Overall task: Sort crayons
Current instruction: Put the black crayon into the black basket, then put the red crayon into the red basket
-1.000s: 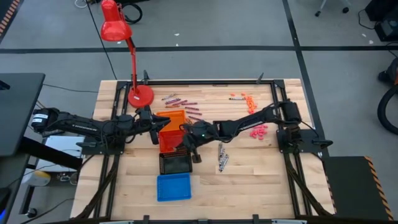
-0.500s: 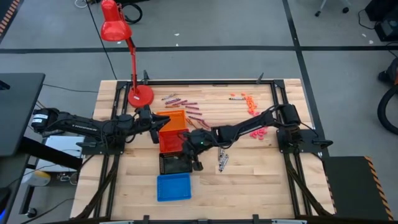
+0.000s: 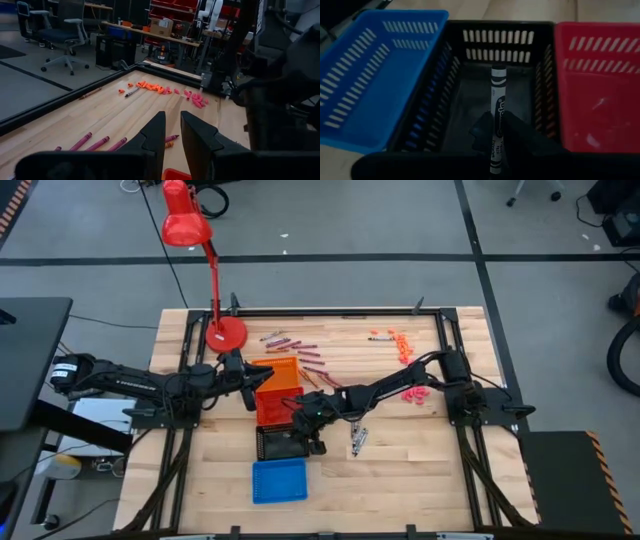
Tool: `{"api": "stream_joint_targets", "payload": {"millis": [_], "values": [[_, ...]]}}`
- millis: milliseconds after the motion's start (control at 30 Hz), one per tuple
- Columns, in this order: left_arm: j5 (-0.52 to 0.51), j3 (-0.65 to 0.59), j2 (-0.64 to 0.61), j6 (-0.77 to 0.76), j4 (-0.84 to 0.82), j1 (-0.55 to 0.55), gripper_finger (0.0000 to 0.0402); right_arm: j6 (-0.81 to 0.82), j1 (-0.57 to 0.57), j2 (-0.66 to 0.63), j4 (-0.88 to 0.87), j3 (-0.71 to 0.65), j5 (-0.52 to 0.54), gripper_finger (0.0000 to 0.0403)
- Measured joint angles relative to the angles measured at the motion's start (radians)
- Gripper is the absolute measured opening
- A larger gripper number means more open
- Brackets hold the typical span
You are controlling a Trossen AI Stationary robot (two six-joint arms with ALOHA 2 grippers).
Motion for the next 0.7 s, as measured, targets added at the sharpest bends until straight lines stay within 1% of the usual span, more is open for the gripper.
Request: {"api": "stream_joint_targets", "payload": {"millis": [233, 533, 700], "values": [[0.0, 0.0, 0.0, 0.0, -0.002, 0.0, 0.0071, -0.002, -0.006, 0.0, -0.012, 0.0, -0.006, 0.0049], [0.001, 0.0, 0.0, 0.0, -0.002, 0.0, 0.0071, -0.003, -0.006, -0.01, -0.04, 0.0, -0.007, 0.0104], [0.001, 0.0, 0.0, 0.0, -0.003, 0.0, 0.0071, -0.009, -0.013, -0.057, -0.055, 0.0, 0.002, 0.0118]]}}
